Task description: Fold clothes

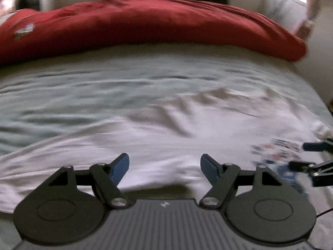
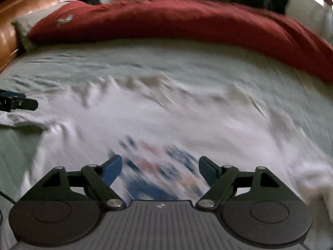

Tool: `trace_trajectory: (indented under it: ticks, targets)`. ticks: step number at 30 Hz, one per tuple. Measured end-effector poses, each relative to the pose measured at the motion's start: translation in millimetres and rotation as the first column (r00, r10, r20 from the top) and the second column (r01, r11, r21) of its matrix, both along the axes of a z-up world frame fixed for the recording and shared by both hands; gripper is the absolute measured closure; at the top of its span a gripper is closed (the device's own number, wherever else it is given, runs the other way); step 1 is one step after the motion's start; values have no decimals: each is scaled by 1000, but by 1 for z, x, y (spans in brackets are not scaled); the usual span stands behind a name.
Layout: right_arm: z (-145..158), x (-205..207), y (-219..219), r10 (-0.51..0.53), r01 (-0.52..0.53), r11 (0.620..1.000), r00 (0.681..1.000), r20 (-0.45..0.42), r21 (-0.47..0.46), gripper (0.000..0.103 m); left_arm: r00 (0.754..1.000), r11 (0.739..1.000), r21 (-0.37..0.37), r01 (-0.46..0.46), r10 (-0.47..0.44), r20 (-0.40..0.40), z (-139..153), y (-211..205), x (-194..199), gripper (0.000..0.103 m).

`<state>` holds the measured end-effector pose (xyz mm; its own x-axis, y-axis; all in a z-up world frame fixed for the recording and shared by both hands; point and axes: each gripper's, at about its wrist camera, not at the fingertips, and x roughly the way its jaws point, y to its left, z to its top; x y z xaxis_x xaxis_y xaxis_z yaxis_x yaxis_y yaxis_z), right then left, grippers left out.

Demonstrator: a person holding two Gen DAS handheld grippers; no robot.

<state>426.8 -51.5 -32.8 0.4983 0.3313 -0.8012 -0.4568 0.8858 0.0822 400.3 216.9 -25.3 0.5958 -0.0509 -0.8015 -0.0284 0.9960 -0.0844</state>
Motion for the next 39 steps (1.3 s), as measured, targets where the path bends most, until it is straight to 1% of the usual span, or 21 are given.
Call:
trace_trajectory:
  ticks: [4,7,8,9,12,14,17,19,21,24,28,32,35,37,39]
  targets:
    - [-13,-17,-58,-48,48,999,995,-90,-1,18,996,996,6,90,-90,-25,-4,-64,10,27]
    - [-21,-33,-83,4,-5,1000,994,-111,-9,11,990,991,-1,135,-135,-46,-6,-101,19,27]
    - [-22,-39,-90,21,-22,1000,993,-113,-7,4,988,989,-4,146,-146,-52,-6,-112,22,27]
    - [-23,-44,-97,34,-34,999,992,-123,-3,0,985,986,-8,165,-165,-57,-7,-123,26,27]
    - [-20,-53,-115,62,-58,998,988,-139,29,0,980,981,-15,191,-192,-52,-3,-154,35,27]
    - [-13,-54,-131,49,-38,996,987,-150,77,0,976,977,-21,212,-212,-50,-1,-172,43,27]
    - [-6,-54,-164,-34,45,994,993,-116,95,0,968,969,-23,248,-249,-44,0,-201,54,27]
    - [-4,-53,-190,-102,108,991,991,-84,75,0,962,963,-25,268,-269,-40,0,-220,60,27]
    - [-6,-53,-218,-171,174,984,983,-65,46,0,954,955,-28,297,-297,-40,-2,-240,66,27]
    - [-8,-53,-259,-271,271,963,962,-34,5,0,940,941,-32,338,-339,-43,-6,-269,72,27]
    - [-12,-53,-314,-394,394,918,919,11,-43,0,923,924,-31,381,-382,-54,-11,-301,77,27]
    - [-18,-60,-351,-440,439,896,898,0,-70,0,907,909,-29,415,-416,-61,-14,-328,81,27]
    - [-21,-68,-369,-467,467,881,884,16,-71,0,896,898,-27,439,-440,-60,-15,-345,83,27]
    - [-21,-69,-379,-487,488,871,873,33,-55,0,889,892,-24,452,-453,-64,-16,-354,84,27]
    - [-24,-67,-386,-497,497,867,867,34,-8,0,882,885,-21,466,-466,-68,-18,-362,85,27]
